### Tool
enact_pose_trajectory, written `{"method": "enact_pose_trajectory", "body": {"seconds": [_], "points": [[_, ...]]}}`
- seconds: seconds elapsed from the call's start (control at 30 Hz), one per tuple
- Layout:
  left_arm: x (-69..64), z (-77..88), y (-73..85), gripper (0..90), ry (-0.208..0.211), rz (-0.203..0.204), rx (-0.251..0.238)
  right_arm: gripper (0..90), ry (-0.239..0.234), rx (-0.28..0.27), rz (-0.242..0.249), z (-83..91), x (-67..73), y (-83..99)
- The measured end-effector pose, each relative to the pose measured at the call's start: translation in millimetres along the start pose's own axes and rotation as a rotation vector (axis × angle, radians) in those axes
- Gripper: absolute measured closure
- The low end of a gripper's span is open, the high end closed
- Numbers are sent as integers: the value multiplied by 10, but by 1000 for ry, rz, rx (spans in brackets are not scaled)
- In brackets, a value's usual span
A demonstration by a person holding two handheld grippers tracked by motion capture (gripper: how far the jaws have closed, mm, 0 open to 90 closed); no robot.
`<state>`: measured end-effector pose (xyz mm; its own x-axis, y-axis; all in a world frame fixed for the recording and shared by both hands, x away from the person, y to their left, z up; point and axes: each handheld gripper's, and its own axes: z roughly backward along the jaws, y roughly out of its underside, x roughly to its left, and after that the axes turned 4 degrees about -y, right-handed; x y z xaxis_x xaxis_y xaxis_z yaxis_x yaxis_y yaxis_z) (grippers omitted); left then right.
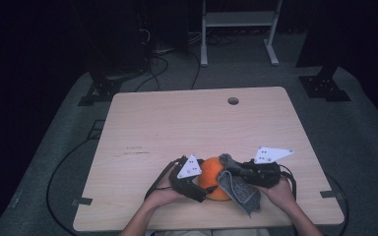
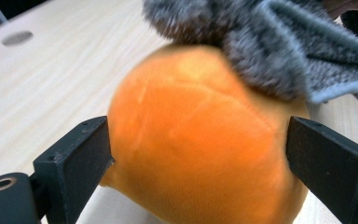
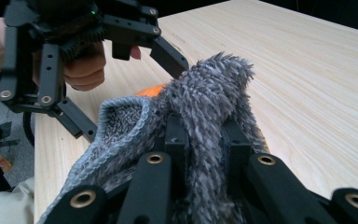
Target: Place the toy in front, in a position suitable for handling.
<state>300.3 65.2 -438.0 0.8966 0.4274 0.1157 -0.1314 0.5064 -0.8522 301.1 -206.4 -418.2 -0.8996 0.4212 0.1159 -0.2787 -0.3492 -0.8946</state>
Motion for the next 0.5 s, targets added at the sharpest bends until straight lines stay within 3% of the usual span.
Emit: {"method": "enact_pose_trajectory", "body": {"seconds": [0.17, 0.3, 0.37, 0.5], "points": [[-29, 31, 3, 146, 13, -24, -19, 761, 18, 17, -26, 118, -58, 115], [-30, 37, -7, 162, 1, -33, -13, 760, 73, 68, -29, 240, -106, 180], [-36, 21, -18, 164, -7, -37, -11, 761, 84, 56, -26, 311, -78, 170], [-65, -13, -40, 166, -13, -38, -17, 761, 44, 15, 25, 314, 88, -32]]}}
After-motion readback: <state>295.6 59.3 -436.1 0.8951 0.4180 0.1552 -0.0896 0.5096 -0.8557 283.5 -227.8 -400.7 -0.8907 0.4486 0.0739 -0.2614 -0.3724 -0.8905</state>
